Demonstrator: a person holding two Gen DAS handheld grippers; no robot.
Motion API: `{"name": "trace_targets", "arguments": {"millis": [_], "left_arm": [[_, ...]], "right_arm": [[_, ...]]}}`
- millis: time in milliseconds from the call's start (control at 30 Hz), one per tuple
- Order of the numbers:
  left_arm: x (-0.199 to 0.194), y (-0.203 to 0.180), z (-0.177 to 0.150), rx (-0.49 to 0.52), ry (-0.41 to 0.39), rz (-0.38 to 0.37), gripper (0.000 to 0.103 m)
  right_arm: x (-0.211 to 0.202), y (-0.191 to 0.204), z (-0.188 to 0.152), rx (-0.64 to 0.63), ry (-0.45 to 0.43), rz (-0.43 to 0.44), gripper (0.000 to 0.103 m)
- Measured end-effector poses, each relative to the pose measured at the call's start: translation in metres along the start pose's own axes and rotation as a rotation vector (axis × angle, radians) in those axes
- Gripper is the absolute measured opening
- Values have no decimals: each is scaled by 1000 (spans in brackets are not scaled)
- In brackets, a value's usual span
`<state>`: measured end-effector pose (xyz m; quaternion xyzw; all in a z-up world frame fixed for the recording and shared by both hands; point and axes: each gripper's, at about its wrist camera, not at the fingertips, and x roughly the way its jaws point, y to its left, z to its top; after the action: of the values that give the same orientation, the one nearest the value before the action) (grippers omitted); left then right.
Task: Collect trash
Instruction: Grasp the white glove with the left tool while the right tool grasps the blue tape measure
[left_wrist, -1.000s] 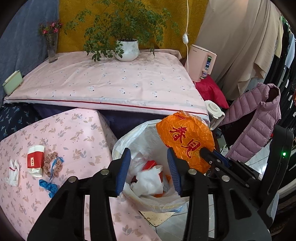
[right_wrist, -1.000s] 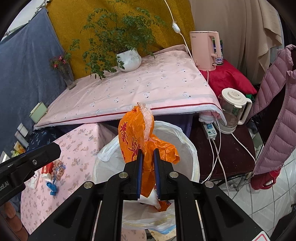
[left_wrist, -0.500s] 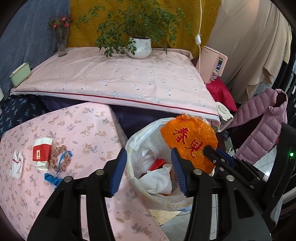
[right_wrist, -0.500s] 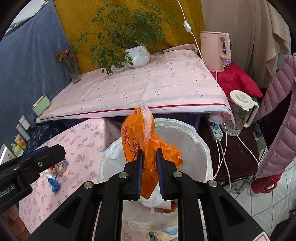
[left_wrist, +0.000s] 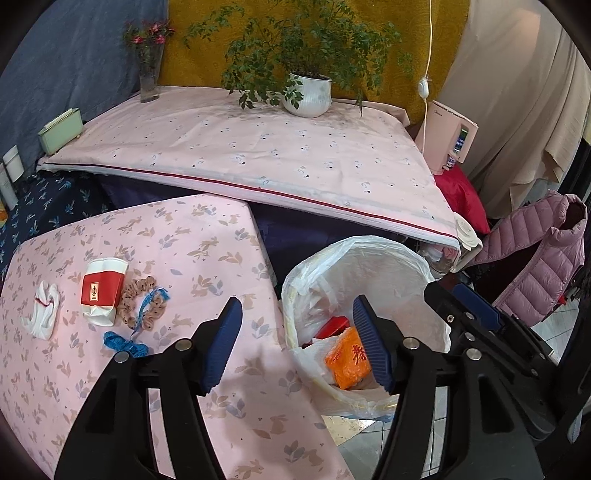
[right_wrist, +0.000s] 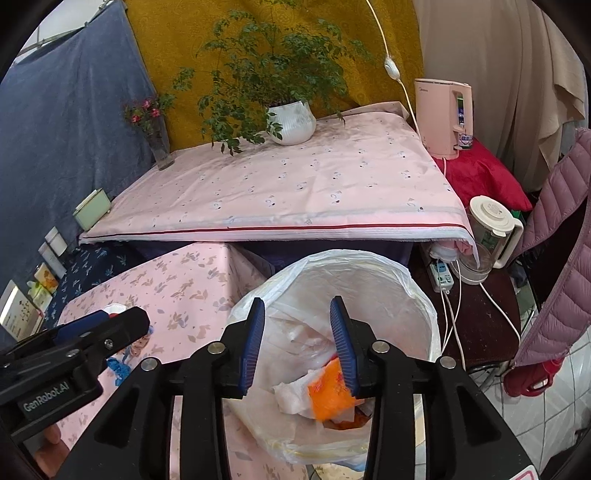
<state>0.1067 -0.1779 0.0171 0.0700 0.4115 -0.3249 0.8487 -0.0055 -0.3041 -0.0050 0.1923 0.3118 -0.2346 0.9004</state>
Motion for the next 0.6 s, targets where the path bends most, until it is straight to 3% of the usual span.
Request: {"name": "trace_targets", "arguments": {"millis": [400, 600], "left_arm": [[-3, 27, -4, -47, 1, 32, 59], [-4, 42, -7, -68, 0, 54, 59]], "right_arm": [[1, 29, 0, -53, 10, 26, 38], [3, 45, 0, -81, 14, 41, 44]]}}
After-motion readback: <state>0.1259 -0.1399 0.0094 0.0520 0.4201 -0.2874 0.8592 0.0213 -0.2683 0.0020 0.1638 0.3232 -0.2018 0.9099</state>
